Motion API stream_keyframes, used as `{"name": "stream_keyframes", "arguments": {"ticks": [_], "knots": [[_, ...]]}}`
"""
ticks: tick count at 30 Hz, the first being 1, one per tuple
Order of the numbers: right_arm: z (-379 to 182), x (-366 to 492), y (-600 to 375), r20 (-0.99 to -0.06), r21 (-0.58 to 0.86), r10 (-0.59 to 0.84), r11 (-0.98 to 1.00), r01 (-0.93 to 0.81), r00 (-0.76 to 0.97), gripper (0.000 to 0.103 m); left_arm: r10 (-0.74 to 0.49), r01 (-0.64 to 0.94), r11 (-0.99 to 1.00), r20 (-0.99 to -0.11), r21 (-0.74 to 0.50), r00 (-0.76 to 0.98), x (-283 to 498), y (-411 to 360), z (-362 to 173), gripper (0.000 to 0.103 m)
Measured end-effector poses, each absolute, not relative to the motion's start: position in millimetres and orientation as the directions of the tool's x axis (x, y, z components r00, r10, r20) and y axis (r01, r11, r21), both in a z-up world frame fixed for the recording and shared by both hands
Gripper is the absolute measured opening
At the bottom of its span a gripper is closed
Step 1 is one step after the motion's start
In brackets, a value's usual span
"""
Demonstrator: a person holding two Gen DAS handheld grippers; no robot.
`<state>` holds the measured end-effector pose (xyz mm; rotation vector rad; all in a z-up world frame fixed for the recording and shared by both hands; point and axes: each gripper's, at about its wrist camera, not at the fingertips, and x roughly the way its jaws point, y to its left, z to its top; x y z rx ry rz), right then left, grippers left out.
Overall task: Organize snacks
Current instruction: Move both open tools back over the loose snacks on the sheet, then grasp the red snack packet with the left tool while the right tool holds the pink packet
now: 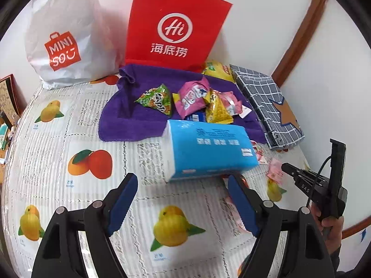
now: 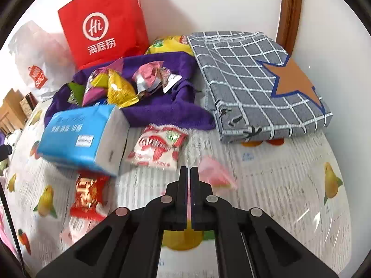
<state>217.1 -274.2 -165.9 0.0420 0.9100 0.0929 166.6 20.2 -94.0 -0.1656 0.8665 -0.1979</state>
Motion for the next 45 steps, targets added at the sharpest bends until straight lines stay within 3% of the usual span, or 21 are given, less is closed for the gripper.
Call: {"name": "stream_keyframes", "arguments": {"ticks": [3, 5, 7, 15, 17, 19, 38, 42, 45], "knots": [[-168, 214, -280, -0.778, 0.058, 0.070, 0.998, -0.040, 0.625, 0.008, -0.233, 0.113, 0.971, -0.736, -0.210, 0.635, 158, 14, -92, 0.078], [-170, 213, -282, -0.771, 0.044, 0.054, 0.999, -0.032, 0.635, 0.035, -0.228, 0.113, 0.972, -0.737, -0.204, 0.636, 154, 12, -93, 0.078], [-174, 216, -285, -0.769, 0.055, 0.066, 0.998, -0.036, 0.636, 0.047, -0.226, 0.111, 0.973, -0.740, -0.202, 0.634, 152, 11, -94, 0.078], [-208, 240, -284, -0.820, 0.097, 0.097, 0.995, -0.031, 0.565, 0.050, -0.201, 0.094, 0.978, -0.752, -0.184, 0.628, 152, 8, -97, 0.078], [-207, 241, -281, -0.799, 0.076, 0.079, 0.997, -0.031, 0.596, 0.050, -0.201, 0.091, 0.979, -0.756, -0.184, 0.624, 153, 7, -99, 0.078], [-206, 241, -278, -0.791, 0.067, 0.086, 0.996, -0.053, 0.606, 0.039, -0.197, 0.092, 0.979, -0.764, -0.179, 0.614, 154, 4, -103, 0.078], [-170, 159, -326, -0.719, 0.060, 0.070, 0.997, -0.039, 0.691, 0.039, -0.211, 0.187, 0.973, -0.837, -0.133, 0.505, 191, -103, -149, 0.078], [-176, 155, -341, -0.729, 0.063, 0.058, 0.998, -0.017, 0.682, 0.039, -0.172, 0.162, 0.981, -0.859, -0.106, 0.483, 204, -118, -167, 0.070], [-183, 153, -346, -0.735, 0.048, 0.043, 0.999, -0.011, 0.677, 0.039, -0.145, 0.153, 0.985, -0.876, -0.083, 0.460, 213, -126, -180, 0.070]]}}
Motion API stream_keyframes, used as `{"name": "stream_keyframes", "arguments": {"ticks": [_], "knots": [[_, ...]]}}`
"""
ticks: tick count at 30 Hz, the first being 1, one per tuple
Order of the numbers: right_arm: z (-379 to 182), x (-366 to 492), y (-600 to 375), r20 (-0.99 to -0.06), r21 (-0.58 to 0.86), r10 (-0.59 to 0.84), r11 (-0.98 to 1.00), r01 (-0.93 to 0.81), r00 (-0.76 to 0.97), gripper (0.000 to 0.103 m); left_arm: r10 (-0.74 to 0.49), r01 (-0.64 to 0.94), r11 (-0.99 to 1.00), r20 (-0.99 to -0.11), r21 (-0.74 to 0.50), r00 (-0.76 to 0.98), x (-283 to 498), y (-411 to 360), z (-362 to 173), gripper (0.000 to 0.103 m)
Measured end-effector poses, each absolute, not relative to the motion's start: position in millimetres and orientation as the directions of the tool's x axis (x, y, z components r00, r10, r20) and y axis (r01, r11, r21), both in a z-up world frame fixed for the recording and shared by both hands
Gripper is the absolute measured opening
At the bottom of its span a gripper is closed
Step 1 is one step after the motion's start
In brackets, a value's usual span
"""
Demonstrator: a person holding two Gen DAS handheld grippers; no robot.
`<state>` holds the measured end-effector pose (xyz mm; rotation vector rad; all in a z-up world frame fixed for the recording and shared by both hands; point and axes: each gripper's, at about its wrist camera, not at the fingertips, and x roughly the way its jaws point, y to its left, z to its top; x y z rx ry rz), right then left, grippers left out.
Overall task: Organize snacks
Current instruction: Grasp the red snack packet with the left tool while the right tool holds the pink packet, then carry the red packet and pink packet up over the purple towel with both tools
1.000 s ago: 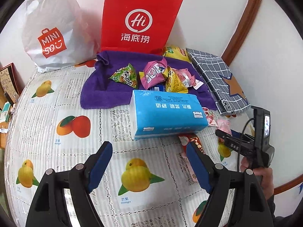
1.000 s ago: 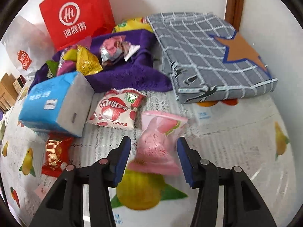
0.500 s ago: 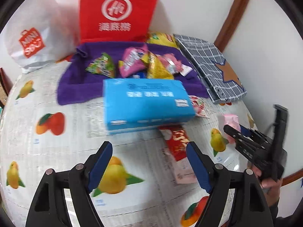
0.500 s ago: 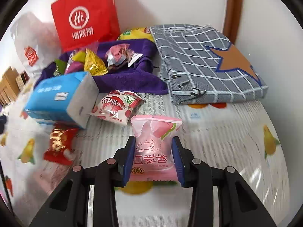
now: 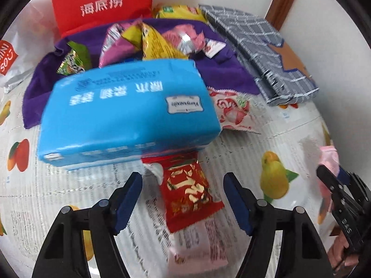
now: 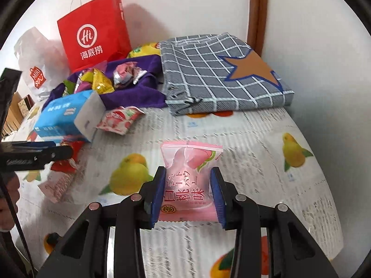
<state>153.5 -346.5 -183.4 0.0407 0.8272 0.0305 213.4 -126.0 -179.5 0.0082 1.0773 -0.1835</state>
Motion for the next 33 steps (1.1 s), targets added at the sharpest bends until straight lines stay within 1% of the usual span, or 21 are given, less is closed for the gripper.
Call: {"name": "stream_keyframes", "arguments": {"ticks": [2, 3, 4, 5, 6, 7, 8, 11, 16, 24, 33], "knots": [[-188, 155, -349, -0.741, 0.052, 0.047, 0.999, -0.012, 0.670, 0.039, -0.136, 0.151, 0.986, -0.881, -0.075, 0.453, 218, -129, -186, 0.070], [-191, 156, -349, -0.744, 0.059, 0.054, 0.998, -0.015, 0.666, 0.038, -0.114, 0.144, 0.988, -0.876, -0.051, 0.469, 219, -132, -187, 0.070], [-192, 157, -349, -0.746, 0.061, 0.056, 0.998, -0.015, 0.664, 0.039, -0.094, 0.140, 0.990, -0.873, -0.030, 0.478, 220, -134, -188, 0.068], [-193, 158, -349, -0.748, 0.063, 0.056, 0.998, -0.014, 0.661, 0.038, -0.070, 0.135, 0.991, -0.874, -0.005, 0.481, 221, -136, -188, 0.061], [-194, 159, -349, -0.750, 0.064, 0.057, 0.998, -0.014, 0.659, 0.038, -0.038, 0.131, 0.991, -0.869, 0.031, 0.493, 221, -138, -188, 0.048], [-194, 159, -347, -0.751, 0.064, 0.058, 0.998, -0.016, 0.658, 0.038, -0.022, 0.134, 0.990, -0.865, 0.053, 0.501, 220, -140, -188, 0.045], [-194, 158, -346, -0.750, 0.063, 0.060, 0.998, -0.019, 0.659, 0.038, -0.029, 0.141, 0.989, -0.867, 0.047, 0.497, 220, -139, -187, 0.041], [-187, 153, -340, -0.738, 0.062, 0.061, 0.998, -0.023, 0.672, 0.038, -0.073, 0.145, 0.989, -0.875, -0.004, 0.478, 217, -130, -181, 0.038], [-171, 140, -328, -0.710, 0.067, 0.068, 0.997, -0.029, 0.701, 0.038, -0.122, 0.146, 0.988, -0.859, -0.056, 0.497, 193, -111, -164, 0.038], [-140, 117, -303, -0.676, 0.059, 0.063, 0.998, -0.031, 0.734, 0.038, -0.132, 0.098, 0.991, -0.815, -0.092, 0.564, 144, -67, -126, 0.038], [-114, 90, -282, -0.648, 0.090, 0.099, 0.995, -0.054, 0.755, 0.039, -0.154, 0.068, 0.987, -0.760, -0.143, 0.632, 100, -35, -95, 0.038]]}}
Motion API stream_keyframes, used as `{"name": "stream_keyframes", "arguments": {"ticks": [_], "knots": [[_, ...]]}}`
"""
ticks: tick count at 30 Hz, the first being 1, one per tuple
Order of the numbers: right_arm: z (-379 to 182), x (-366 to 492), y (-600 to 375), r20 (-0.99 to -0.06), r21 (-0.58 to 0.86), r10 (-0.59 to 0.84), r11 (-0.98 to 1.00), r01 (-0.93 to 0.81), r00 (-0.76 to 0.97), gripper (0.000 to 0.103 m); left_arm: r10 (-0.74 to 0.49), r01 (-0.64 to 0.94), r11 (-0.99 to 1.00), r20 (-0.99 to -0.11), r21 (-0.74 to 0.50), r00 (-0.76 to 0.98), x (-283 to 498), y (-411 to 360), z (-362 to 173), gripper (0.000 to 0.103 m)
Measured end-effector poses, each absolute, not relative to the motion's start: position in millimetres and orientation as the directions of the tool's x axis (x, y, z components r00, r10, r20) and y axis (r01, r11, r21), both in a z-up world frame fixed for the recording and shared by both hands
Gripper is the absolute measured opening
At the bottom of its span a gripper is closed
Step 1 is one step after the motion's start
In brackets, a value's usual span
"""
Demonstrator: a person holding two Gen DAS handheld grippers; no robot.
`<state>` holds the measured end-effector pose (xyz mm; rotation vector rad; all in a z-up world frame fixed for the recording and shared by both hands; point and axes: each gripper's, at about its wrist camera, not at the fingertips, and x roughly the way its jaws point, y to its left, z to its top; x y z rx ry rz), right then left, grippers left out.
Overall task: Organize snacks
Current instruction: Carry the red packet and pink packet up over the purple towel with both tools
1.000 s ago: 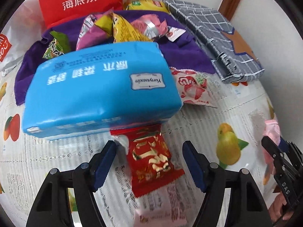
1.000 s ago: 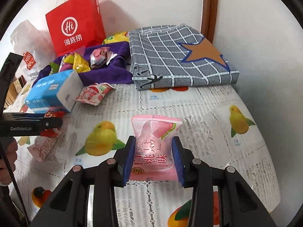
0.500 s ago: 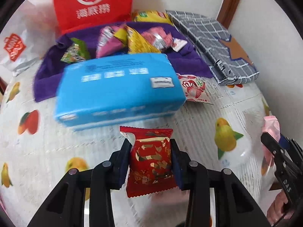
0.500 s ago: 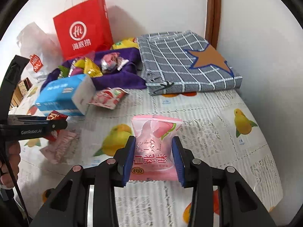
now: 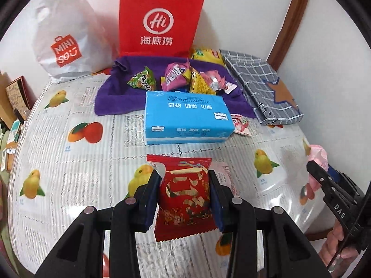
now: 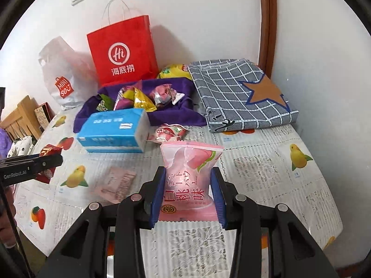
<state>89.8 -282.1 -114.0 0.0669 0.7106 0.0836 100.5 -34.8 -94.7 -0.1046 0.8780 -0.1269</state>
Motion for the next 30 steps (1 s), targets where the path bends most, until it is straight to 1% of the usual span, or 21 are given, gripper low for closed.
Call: {"name": "stream_keyframes", "arguments": {"ticks": [9, 13, 30], "knots": [[-96, 70, -262, -0.621, 0.085, 0.138, 0.990, -0.109, 0.772, 0.039, -0.154, 0.039, 0.984, -0.729, -0.172, 0.667, 71, -14, -83, 0.038], [-85, 61, -259, -0.601, 0.087, 0.150, 0.989, -0.122, 0.785, 0.039, -0.167, 0.051, 0.982, -0.719, -0.181, 0.675, 66, -13, -76, 0.038], [-65, 70, -265, -0.572, 0.093, 0.152, 0.988, -0.121, 0.806, 0.039, -0.184, 0.090, 0.981, -0.683, -0.171, 0.706, 70, -22, -50, 0.038]]}}
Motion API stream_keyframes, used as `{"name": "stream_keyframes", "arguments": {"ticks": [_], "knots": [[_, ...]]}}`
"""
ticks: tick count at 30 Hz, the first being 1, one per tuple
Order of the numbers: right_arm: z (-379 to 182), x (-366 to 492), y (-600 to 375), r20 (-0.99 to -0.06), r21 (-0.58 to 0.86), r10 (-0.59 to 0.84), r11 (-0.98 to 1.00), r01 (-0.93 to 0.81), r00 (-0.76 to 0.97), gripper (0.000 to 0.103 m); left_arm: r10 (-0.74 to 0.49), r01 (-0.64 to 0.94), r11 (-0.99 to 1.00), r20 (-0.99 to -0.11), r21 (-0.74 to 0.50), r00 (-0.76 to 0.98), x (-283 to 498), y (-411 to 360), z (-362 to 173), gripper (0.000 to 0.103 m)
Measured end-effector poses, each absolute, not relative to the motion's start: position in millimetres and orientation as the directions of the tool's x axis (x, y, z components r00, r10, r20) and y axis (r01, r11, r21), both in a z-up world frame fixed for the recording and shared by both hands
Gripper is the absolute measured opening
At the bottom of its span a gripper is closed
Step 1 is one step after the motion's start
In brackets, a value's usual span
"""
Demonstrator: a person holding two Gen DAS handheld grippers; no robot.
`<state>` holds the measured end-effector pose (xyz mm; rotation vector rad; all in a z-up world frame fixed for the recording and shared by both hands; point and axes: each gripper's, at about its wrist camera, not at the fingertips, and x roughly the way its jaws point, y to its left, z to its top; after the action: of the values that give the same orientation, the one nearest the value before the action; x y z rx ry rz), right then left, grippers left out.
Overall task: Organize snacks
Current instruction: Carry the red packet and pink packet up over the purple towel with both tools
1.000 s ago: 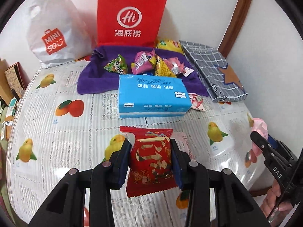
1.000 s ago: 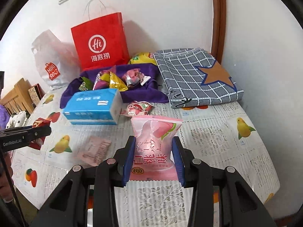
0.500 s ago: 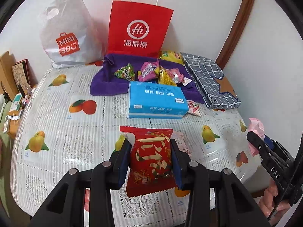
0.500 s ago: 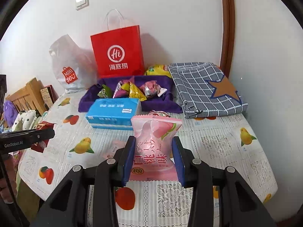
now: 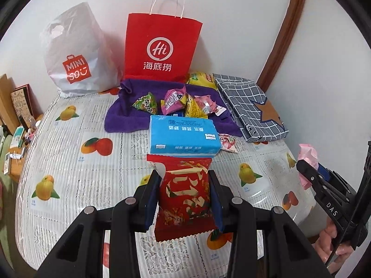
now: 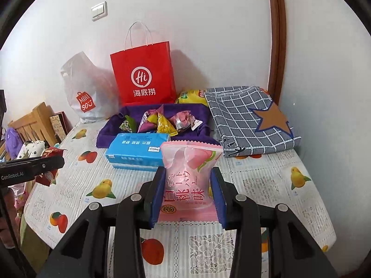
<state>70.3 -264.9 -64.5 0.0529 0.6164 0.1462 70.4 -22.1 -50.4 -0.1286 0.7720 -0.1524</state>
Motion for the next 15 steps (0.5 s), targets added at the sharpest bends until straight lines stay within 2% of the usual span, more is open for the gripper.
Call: {"name": "stream_keyframes", "arguments": {"ticks": [15], "knots": [[-36, 131, -236, -0.548, 0.091, 0.199, 0.980, -0.178, 0.813, 0.039, -0.163, 0.074, 0.985, -0.678, -0.158, 0.717, 118, -6, -27, 0.038]]}}
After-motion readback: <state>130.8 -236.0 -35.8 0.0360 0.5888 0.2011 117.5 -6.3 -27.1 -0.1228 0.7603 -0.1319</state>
